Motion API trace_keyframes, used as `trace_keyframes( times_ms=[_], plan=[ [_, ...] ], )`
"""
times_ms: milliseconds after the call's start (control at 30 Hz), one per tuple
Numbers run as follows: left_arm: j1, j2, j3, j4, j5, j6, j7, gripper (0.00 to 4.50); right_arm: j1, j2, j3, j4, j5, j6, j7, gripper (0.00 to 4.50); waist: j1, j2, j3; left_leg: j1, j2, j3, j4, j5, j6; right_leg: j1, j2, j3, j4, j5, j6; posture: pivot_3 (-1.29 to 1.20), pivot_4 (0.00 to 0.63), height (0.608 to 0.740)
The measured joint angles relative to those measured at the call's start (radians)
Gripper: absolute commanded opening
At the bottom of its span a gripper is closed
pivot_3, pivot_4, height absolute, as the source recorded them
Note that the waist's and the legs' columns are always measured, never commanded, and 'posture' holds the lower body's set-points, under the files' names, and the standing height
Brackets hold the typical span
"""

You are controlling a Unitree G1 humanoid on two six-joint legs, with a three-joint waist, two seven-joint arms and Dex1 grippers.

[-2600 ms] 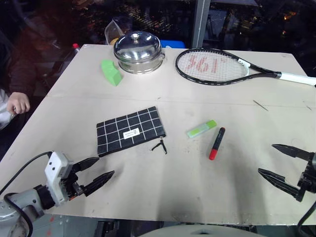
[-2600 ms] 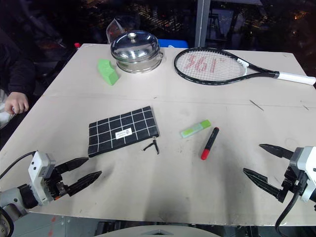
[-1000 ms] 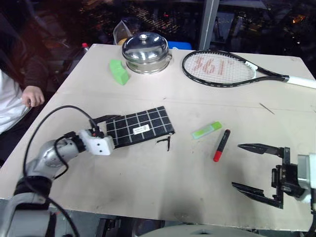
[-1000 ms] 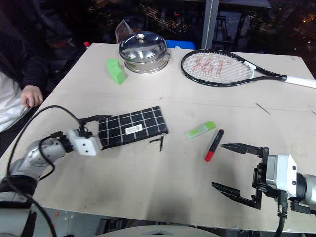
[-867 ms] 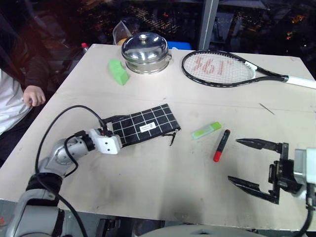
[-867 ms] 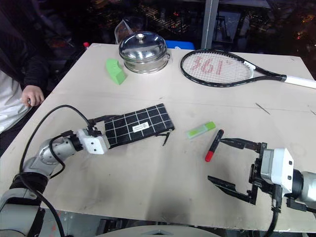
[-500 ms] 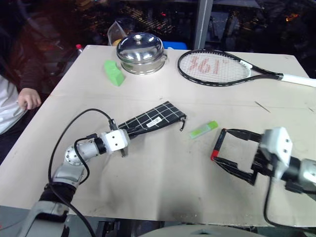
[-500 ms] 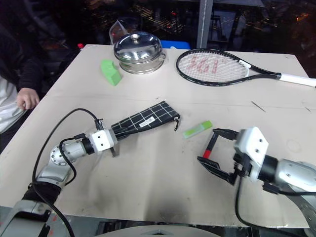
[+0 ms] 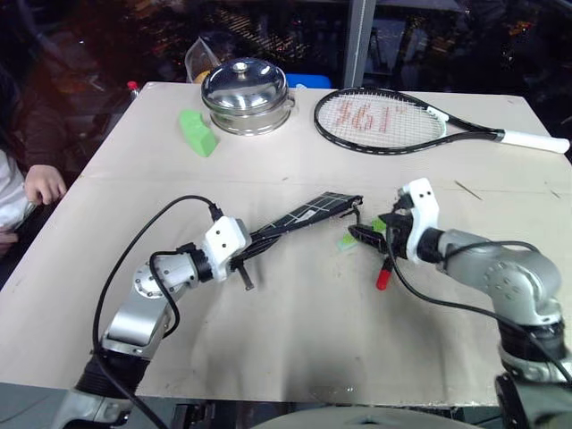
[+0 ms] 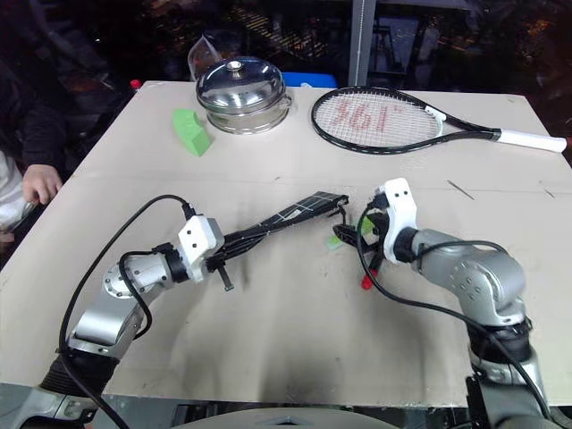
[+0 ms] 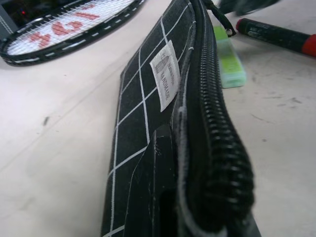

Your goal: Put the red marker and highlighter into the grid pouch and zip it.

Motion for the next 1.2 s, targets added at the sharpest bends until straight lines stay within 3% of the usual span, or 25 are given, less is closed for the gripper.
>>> trace_keyframes(
  times_ms=[33,100,333,933,1200],
  plan=[
    [0.0,0.0,0.0,0.0,0.0,0.0,0.0,0.0,0.0,0.0,0.0,0.0,0.0,0.0,0.0,4.1,0.0,0.0,0.0,0.0,0.0,0.0,0.0,0.0,0.0,0.0,0.0,0.0,0.0,0.0,0.0,0.0,0.15,0.74],
    [0.003,-0.001,0.005,-0.012,0.005,0.01,0.0,0.0,-0.024,0.031,0.007,0.036,-0.023,-0.002,0.0,3.37,0.0,0.0,0.0,0.0,0.0,0.0,0.0,0.0,0.0,0.0,0.0,0.0,0.0,0.0,0.0,0.0,0.15,0.74],
    [0.024,-0.002,0.031,-0.065,0.01,0.04,0.008,0.0,-0.048,0.049,0.017,0.065,-0.058,-0.017,0.041,0.03,0.0,0.0,0.0,0.0,0.0,0.0,0.0,0.0,0.0,0.0,-0.001,0.0,0.0,0.0,0.0,0.0,0.15,0.74],
    [0.036,-0.044,0.041,-0.078,0.067,0.038,0.027,0.0,-0.048,0.0,0.003,0.014,0.032,0.058,0.215,0.03,0.0,0.0,0.0,0.0,0.0,0.0,-0.001,0.0,0.0,0.0,-0.001,0.0,0.0,0.0,0.0,0.0,0.15,0.74],
    [-0.007,-0.083,0.038,-0.04,0.109,0.027,0.037,0.0,-0.058,0.032,-0.003,0.014,0.079,0.107,0.216,0.03,0.0,0.0,0.0,-0.001,0.0,0.0,-0.001,0.0,0.0,-0.001,-0.001,0.0,-0.001,0.0,0.0,0.0,0.15,0.74]
  ],
)
